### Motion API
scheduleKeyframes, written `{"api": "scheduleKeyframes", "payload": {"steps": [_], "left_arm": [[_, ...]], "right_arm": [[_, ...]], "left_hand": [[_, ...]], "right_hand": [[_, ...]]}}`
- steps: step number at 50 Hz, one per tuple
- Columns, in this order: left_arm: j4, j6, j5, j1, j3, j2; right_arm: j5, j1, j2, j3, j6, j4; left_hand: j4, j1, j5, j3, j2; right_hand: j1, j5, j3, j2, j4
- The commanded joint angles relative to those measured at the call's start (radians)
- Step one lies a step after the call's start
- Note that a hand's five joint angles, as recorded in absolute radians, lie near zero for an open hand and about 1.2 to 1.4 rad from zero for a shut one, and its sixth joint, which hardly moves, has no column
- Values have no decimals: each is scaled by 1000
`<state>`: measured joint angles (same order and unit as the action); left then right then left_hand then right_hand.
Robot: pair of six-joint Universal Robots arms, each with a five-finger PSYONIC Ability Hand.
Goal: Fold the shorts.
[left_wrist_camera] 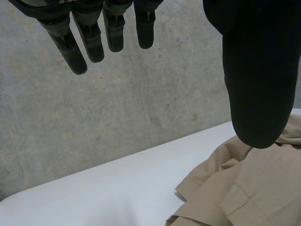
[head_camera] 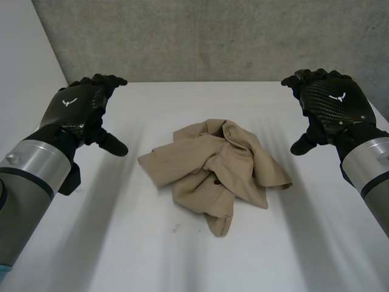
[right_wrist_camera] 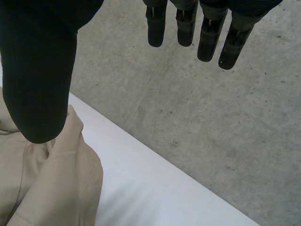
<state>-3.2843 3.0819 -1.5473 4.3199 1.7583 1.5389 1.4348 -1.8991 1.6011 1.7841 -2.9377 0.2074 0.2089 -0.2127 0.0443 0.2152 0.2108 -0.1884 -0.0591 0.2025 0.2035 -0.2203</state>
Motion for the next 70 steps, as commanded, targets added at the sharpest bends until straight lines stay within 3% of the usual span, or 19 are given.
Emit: {"api": "scheduleKeyframes", "payload": {"steps": [1, 5, 10, 14, 21, 28, 32, 33, 36, 43, 44, 45, 50, 52, 56, 58, 60, 62, 70], "left_arm": [[-3, 0, 1, -2, 1, 0], [-14, 0, 1, -8, 0, 13], [-23, 1, 1, -9, -5, 23], [-23, 1, 1, -9, -6, 23], [-23, 1, -1, -9, -6, 18], [-23, 1, -1, -9, -6, 21], [-23, 1, -1, -9, -6, 23], [-23, 1, -1, -9, -6, 23], [-23, 1, -1, -9, -6, 23], [-23, 1, -1, -8, -6, 15], [-23, 1, -1, -8, -6, 12], [-23, 1, -1, -8, -6, 12], [-23, 1, -1, -8, -13, 7], [-21, 1, -1, -6, -17, 1], [-23, 3, -2, 0, -28, -29], [-21, 3, -2, 0, -34, -49], [-21, 3, -4, 1, -43, -89], [-21, 1, -2, 6, -46, -117], [-18, 0, 3, 34, -59, -209]], "right_arm": [[-19, -1, -3, -12, 12, -6], [-115, -3, 3, -11, 107, -29], [-308, -41, 0, 24, 355, -124], [-373, -115, -21, 38, 477, -190], [-376, -257, -154, 44, 564, -183], [-364, -282, -283, 46, 650, -80], [-324, -287, -337, 40, 713, -30], [-271, -287, -374, 34, 762, 13], [-219, -288, -417, 28, 808, 61], [-152, -291, -504, -14, 927, 116], [-145, -299, -507, -41, 933, 115], [-142, -302, -504, -52, 930, 115], [-139, -321, -478, -95, 873, 115], [-142, -339, -358, -152, 660, 113], [-151, -336, -212, -230, 371, 115], [-151, -333, -188, -247, 312, 115], [-142, -310, -129, -331, 87, 115], [-140, -288, -115, -374, 4, 107], [-136, -218, -113, -538, -100, -19]], "left_hand": [[-10, 14, -20, -16, -12], [-10, 14, -20, -16, -12], [-10, 14, -20, -16, -12], [-10, 14, -20, -16, -12], [-10, 14, -20, -16, -12], [-13, 17, -23, -19, -15], [-13, 17, -23, -19, -15], [-13, 17, -23, -19, -15], [-13, 17, -23, -19, -15], [-13, 17, -23, -19, -15], [-13, 17, -23, -19, -15], [-13, 17, -23, -19, -15], [-10, 14, -20, -16, -12], [-10, 14, -20, -16, -12], [-10, 14, -20, -16, -12], [-10, 14, -20, -16, -12], [-10, 14, -20, -16, -12], [-7, 11, -17, -14, -9], [-4, 8, -14, -11, -6]], "right_hand": [[14, 59, -28, -29, 46], [14, 59, -28, -29, 46], [14, 59, -28, -29, 46], [14, 59, -28, -29, 46], [-46, -1, 32, 31, -14], [-134, -89, 120, 119, -102], [-269, -224, 255, 254, -237], [-313, -268, 299, 298, -281], [-351, -306, 337, 336, -320], [-727, -682, 713, 712, -695], [-1105, -1060, 1091, 1090, -1073], [-1207, -1162, 1193, 1192, -1175], [-1208, -1163, 1194, 1193, -1176], [-1208, -1163, 1194, 1193, -1176], [-1208, -1163, 1194, 1193, -1176], [-1208, -1163, 1194, 1193, -1176], [-1208, -1163, 1194, 1193, -1176], [-1208, -1163, 1194, 1193, -1176], [-1208, -1163, 1194, 1193, -1176]]}}
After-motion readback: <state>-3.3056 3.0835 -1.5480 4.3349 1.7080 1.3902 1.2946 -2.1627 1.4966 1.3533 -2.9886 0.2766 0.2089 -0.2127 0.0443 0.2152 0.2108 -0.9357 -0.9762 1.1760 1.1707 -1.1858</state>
